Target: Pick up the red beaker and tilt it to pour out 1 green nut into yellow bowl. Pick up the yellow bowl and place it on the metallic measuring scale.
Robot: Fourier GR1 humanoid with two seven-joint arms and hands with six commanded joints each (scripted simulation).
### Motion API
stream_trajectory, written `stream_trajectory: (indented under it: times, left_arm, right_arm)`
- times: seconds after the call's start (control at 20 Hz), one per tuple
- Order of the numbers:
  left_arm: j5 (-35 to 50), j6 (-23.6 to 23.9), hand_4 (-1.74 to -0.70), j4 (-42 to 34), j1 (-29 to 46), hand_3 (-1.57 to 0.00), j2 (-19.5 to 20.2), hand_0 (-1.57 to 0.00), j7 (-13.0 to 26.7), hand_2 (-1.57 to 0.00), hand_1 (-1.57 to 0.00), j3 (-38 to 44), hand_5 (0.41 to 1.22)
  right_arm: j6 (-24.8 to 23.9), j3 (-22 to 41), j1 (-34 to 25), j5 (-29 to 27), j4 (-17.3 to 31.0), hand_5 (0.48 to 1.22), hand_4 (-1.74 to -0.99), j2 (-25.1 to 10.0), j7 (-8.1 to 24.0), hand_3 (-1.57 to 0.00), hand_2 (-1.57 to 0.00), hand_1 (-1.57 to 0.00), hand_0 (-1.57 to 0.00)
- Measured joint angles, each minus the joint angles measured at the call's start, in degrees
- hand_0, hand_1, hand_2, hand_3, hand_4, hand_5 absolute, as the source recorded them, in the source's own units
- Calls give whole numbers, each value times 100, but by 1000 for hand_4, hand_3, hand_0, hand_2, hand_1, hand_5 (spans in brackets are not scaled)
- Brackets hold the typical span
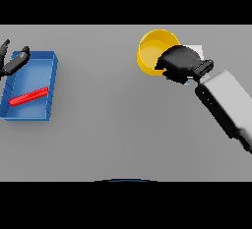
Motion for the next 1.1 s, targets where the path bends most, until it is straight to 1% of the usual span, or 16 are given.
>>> stream_trajectory:
  times: [0.05,0.1,0.15,0.2,0.3,0.35,0.45,0.5,0.6,0.7,0.75,0.8,0.85,0.95,1.0,1.1]
  left_arm:
    - [-23,42,-729,6,-24,1,-25,1,124,1,1,-29,720]
    - [-22,36,-731,14,-20,1,-7,1,119,1,1,-16,724]
    - [-28,52,-735,-15,-19,1,11,1,168,1,1,-24,727]
    - [6,41,-737,-5,-27,1,8,1,195,1,1,0,730]
    - [5,60,-737,-38,12,1,4,1,171,1,1,-8,738]
    - [15,42,-732,-20,36,1,-19,1,154,1,1,-15,735]
    - [-26,3,-722,42,-35,1,-4,1,207,1,1,-28,732]
    - [-18,-14,-719,-56,-37,1,79,1,250,1,1,-23,725]
    - [-9,23,-722,-18,6,1,39,1,229,1,1,-17,717]
    - [35,76,-726,-179,108,1,128,1,224,1,1,11,713]
    - [41,41,-725,-162,59,1,128,1,251,1,1,16,712]
    - [10,63,-726,-176,75,1,110,1,259,1,1,-17,710]
    - [18,-15,-725,-105,19,1,110,1,265,1,1,-8,710]
    - [-16,32,-729,-106,12,1,61,1,291,1,1,-45,714]
    - [19,42,-729,-133,31,1,47,1,304,1,1,-36,713]
    - [4,49,-727,-120,73,1,71,1,290,1,1,-39,712]
  right_arm:
    - [-57,-48,-4,4,151,1221,-1741,-11,6,-1151,-1530,-1571,-1569]
    - [-127,-90,-6,5,339,1221,-1741,-45,-59,-1150,-1537,-1571,-1570]
    - [-227,-145,-54,20,490,1221,-1741,-42,-26,-1145,-1539,-1571,-1570]
    - [-388,-162,-53,55,647,1221,-1741,-49,-121,-1143,-1540,-1571,-1570]
    - [-594,-201,-107,111,1009,1221,-1741,-96,-238,-1147,-1549,-1571,-1570]
    - [-621,-259,-149,90,1123,1221,-1741,-98,-197,-1150,-1542,-1571,-1571]
    - [-787,-325,-187,112,1513,1221,-1741,-117,-258,-1156,-1519,-1571,-1571]
    - [-896,-343,-242,143,1752,1221,-1741,-88,-262,-1169,-1500,-1571,-1571]
    - [-1046,-393,-268,140,2059,1221,-1741,-44,-302,-1235,-1474,-1571,-1571]
    - [-1183,-456,-370,150,2403,1221,-1741,13,-286,-1295,-1451,-1571,-1571]
    - [-1230,-489,-407,134,2631,1221,-1741,52,-330,-1318,-1439,-1571,-1571]
    - [-1228,-516,-388,85,2746,1221,-1741,59,-427,-1331,-1428,-1571,-1571]
    - [-1238,-551,-438,52,2847,1221,-1741,70,-443,-1349,-1418,-1571,-1571]
    - [-1234,-570,-551,30,3114,1221,-1741,174,-466,-1407,-1393,-1571,-1548]
    - [-1214,-583,-578,6,3196,1221,-1741,211,-462,-1440,-1382,-1571,-1528]
    - [-1163,-591,-587,-18,3327,1221,-1741,291,-423,-1487,-1363,-1571,-1417]
